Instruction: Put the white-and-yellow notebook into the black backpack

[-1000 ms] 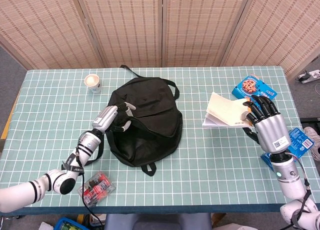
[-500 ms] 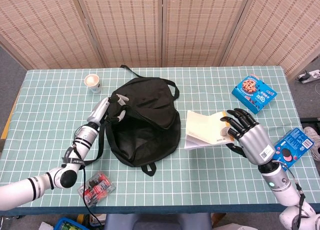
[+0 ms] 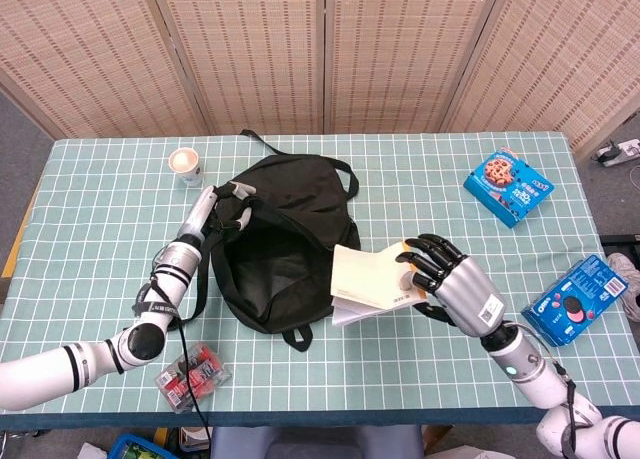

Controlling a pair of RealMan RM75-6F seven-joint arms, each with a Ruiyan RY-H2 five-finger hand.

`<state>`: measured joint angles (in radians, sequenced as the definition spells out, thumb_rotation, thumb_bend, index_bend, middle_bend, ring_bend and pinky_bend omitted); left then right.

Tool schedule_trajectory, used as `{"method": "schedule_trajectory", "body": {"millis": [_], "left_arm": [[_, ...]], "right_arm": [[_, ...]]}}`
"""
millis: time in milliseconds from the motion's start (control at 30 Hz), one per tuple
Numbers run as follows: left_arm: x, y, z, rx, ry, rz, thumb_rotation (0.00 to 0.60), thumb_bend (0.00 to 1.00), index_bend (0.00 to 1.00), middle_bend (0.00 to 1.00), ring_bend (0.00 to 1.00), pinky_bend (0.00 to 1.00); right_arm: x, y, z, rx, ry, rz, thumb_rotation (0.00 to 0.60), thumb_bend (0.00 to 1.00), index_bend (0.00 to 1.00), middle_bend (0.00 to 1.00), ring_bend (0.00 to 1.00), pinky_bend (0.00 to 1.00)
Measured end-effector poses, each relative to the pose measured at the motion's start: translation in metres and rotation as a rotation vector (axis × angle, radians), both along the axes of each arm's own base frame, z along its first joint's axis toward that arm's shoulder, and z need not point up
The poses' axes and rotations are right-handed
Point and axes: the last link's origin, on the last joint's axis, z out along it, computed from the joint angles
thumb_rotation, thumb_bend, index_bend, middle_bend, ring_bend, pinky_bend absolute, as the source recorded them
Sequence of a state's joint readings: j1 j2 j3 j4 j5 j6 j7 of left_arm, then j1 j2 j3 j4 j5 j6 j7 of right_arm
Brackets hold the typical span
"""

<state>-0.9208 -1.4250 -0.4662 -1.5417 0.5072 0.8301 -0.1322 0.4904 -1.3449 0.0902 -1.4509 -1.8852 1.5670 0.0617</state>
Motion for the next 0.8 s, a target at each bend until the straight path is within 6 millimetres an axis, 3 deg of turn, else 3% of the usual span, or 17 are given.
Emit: {"method": "schedule_trajectory", "body": {"millis": [400, 800], "left_arm": [[0.004, 0.0, 0.003, -0.013, -0.02, 0.03, 0.6, 0.49, 0.71, 0.29, 0.25, 0.13], [0.0, 0.008, 0.01, 0.002, -0.061, 0.103, 0.6, 0.49, 0.71, 0.29, 0.25, 0.13]], "right_arm": [[0.036, -0.014, -0.054, 0.113, -0.015, 0.082, 0.6, 0.36, 0.74, 0.36, 0.22, 0.24], [0.052, -0.004, -0.063, 0.158, -0.076, 0.124, 0.6, 0.36, 0.75, 0.37, 0.22, 0.24]]}}
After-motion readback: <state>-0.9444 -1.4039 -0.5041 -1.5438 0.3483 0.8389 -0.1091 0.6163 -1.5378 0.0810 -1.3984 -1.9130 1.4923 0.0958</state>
